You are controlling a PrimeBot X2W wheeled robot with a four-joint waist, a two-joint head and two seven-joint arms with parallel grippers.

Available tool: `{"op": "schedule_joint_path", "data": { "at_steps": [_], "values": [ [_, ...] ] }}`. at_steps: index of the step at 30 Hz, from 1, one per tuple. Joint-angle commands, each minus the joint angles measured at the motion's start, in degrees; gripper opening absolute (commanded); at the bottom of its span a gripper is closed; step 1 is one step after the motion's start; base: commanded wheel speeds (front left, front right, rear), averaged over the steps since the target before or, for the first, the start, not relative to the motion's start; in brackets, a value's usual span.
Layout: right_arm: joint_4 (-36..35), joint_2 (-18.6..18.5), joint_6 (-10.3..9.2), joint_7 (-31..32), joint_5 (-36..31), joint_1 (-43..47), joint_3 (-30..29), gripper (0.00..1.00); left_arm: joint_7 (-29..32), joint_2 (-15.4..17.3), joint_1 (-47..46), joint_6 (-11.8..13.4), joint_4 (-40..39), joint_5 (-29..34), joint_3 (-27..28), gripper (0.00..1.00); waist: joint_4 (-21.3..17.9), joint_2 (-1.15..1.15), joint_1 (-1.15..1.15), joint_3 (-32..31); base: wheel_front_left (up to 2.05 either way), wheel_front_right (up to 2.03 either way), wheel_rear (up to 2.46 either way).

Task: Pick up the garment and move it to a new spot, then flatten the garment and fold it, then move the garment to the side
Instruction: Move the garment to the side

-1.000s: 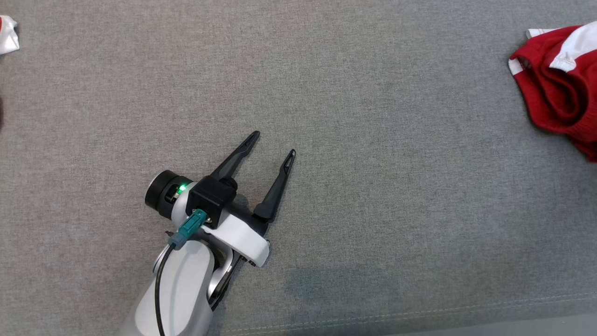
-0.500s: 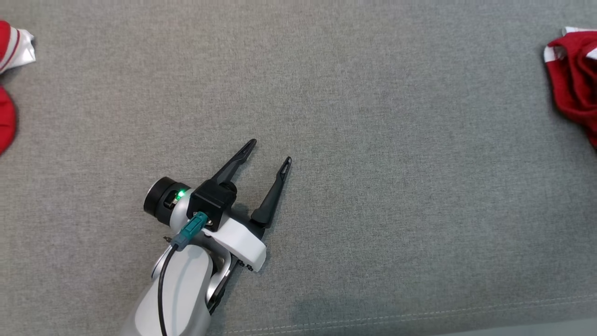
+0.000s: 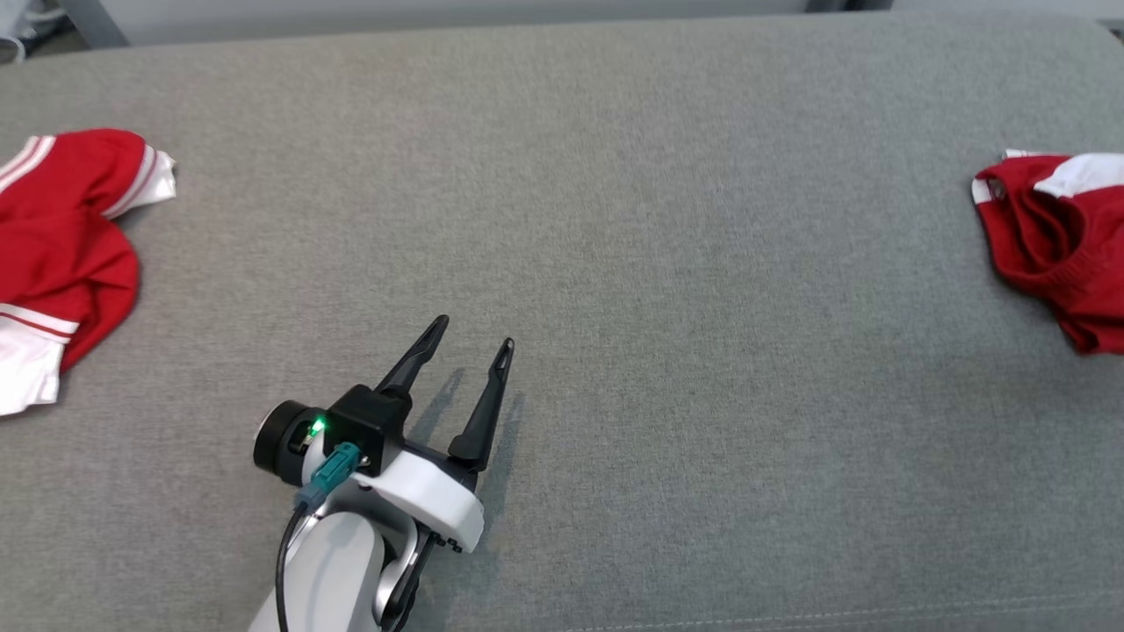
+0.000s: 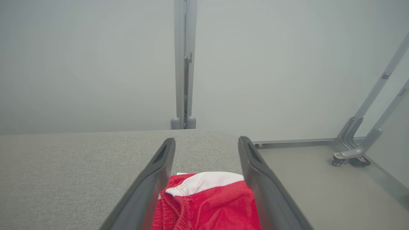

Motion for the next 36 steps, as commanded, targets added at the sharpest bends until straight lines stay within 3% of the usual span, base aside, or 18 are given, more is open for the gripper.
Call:
{"op": "schedule_joint_path", "data": {
  "at_steps": [1,5,14,23,36],
  "values": [
    [-4.10,0.16,-0.01,-0.59,-1.66,3.64,-0.69,1.00,-0.29,0.41,0.24,0.54,-1.14,-0.33,2.54,1.00,1.30,0.00,0.00,-2.48,0.00,0.00,0.00],
    [-10.91,5.08,-0.01,-0.59,-5.30,10.87,-4.34,1.00,-0.29,0.43,2.03,1.11,-0.74,-0.15,4.66,1.00,2.57,0.00,0.00,-5.31,0.00,0.00,0.00],
    [-19.48,12.11,-0.01,-0.59,-10.03,20.87,-8.35,1.00,-0.29,0.79,4.93,2.54,-0.30,0.67,9.28,1.00,4.97,0.00,0.00,-8.40,0.00,0.00,0.00],
    [-24.62,16.14,-0.01,-0.59,-13.58,28.44,-9.71,1.00,-0.29,0.96,8.64,3.95,-1.41,2.20,15.09,1.00,6.85,0.00,0.00,-10.44,0.00,0.00,0.00],
    [-29.76,19.70,-0.01,-0.59,-17.04,34.40,-11.89,1.00,-0.29,0.52,11.96,3.81,-3.83,3.66,18.55,1.00,7.02,0.00,0.00,-11.26,0.00,0.00,0.00]
  ]
}}
